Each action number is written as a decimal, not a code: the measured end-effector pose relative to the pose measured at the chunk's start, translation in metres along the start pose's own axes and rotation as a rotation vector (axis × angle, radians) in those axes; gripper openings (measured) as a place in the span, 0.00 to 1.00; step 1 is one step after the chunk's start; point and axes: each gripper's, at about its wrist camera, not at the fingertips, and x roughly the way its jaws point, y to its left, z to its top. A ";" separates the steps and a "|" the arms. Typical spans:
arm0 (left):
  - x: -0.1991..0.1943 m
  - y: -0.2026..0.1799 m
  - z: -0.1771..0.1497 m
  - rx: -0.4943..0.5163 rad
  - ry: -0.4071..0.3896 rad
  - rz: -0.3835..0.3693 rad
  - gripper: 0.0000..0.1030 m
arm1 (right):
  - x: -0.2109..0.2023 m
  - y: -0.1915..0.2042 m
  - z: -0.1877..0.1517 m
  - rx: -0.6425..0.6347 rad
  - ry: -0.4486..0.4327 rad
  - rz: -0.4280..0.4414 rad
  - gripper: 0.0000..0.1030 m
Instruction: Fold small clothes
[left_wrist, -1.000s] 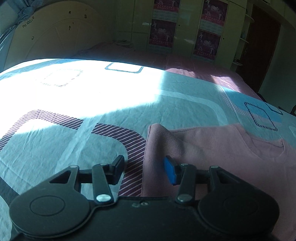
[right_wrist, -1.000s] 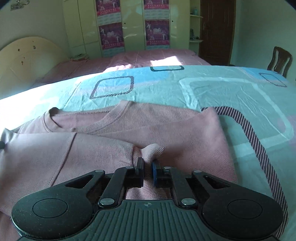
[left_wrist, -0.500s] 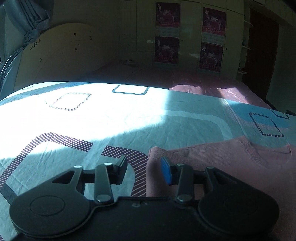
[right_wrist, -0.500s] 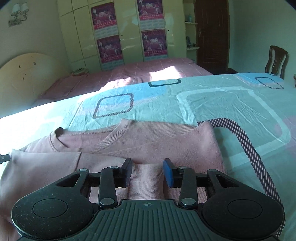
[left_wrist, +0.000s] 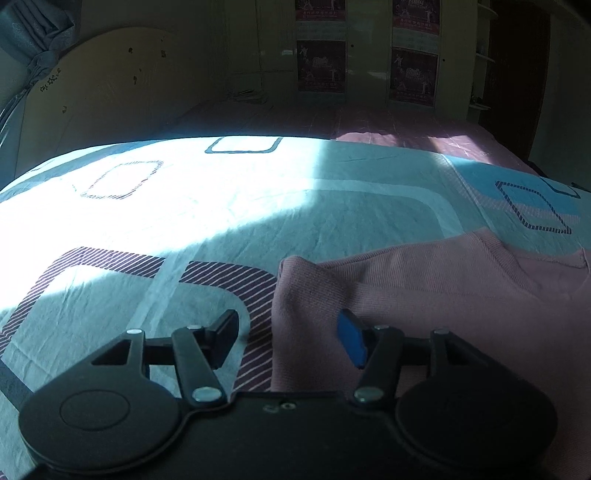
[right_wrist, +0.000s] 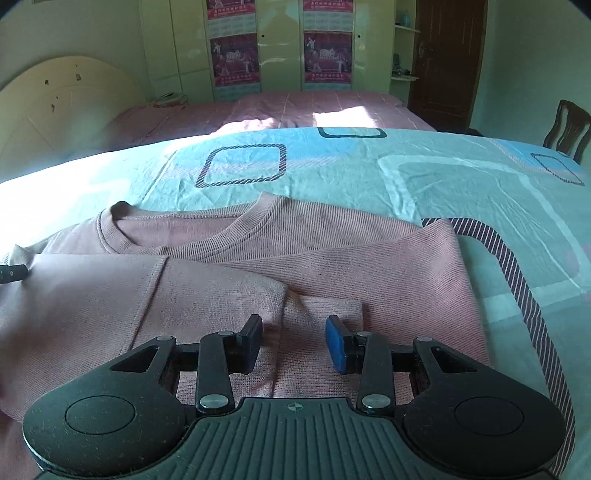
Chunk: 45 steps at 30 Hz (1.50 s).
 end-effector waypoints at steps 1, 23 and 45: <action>-0.009 0.002 -0.001 0.004 -0.015 -0.013 0.55 | -0.008 0.002 0.000 0.008 -0.010 0.027 0.36; -0.069 -0.038 -0.062 0.073 0.021 -0.103 0.67 | -0.038 0.027 -0.038 -0.058 0.034 0.089 0.36; -0.154 -0.075 -0.137 0.135 0.070 -0.197 0.61 | -0.085 0.051 -0.101 -0.210 0.116 0.248 0.36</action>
